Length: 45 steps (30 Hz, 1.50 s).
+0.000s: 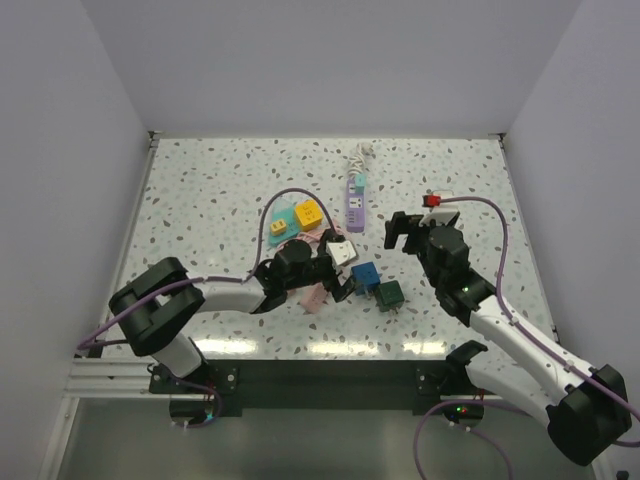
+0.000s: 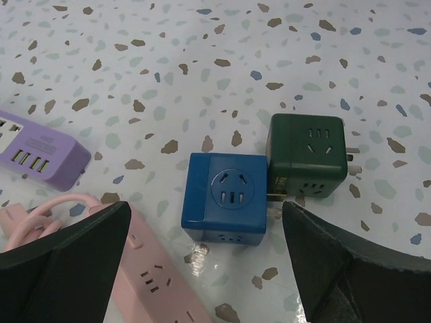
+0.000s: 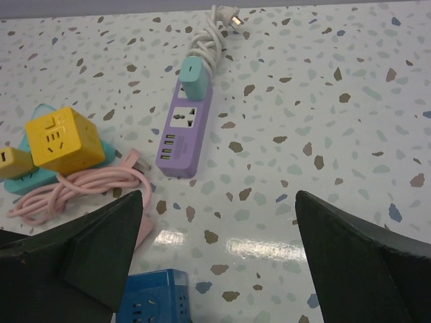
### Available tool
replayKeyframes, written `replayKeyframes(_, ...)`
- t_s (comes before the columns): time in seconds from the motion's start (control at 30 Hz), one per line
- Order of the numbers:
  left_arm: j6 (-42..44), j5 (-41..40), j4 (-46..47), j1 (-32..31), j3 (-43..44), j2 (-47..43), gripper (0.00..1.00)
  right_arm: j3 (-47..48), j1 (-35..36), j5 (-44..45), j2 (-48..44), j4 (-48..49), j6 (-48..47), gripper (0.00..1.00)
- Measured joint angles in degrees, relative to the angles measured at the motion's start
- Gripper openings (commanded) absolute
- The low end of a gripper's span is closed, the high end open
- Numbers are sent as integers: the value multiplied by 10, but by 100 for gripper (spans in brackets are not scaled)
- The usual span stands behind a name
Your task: Insert the plug
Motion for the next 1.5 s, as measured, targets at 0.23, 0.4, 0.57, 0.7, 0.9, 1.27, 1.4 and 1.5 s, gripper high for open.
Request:
replayKeyframes(0.23,17,12,2,-9,29,68,100,0,0,-11,0,0,0,99)
replayKeyframes(0.4,23,15,2,-16,38,90,100,0,0,-14,0,0,0,99)
replayKeyframes(0.57,29,19,0,-18,49,114,98,0,0,-15,0,0,0,99)
replayKeyframes(0.7,32,19,-1,-19,58,131,85,0,0,-15,0,0,0,99)
replayKeyframes(0.9,37,21,-1,-21,83,153,49,0,0,-17,0,0,0,99)
replayKeyframes(1.27,53,19,-19,-21,91,149,0,0,0,-34,2,0,0,99)
replayKeyframes(1.4,66,14,-42,-21,37,77,0,9,0,-64,13,-1,0,99)
replayKeyframes(1.5,76,12,-54,-22,-4,-5,0,22,-1,-105,26,-1,0,99)
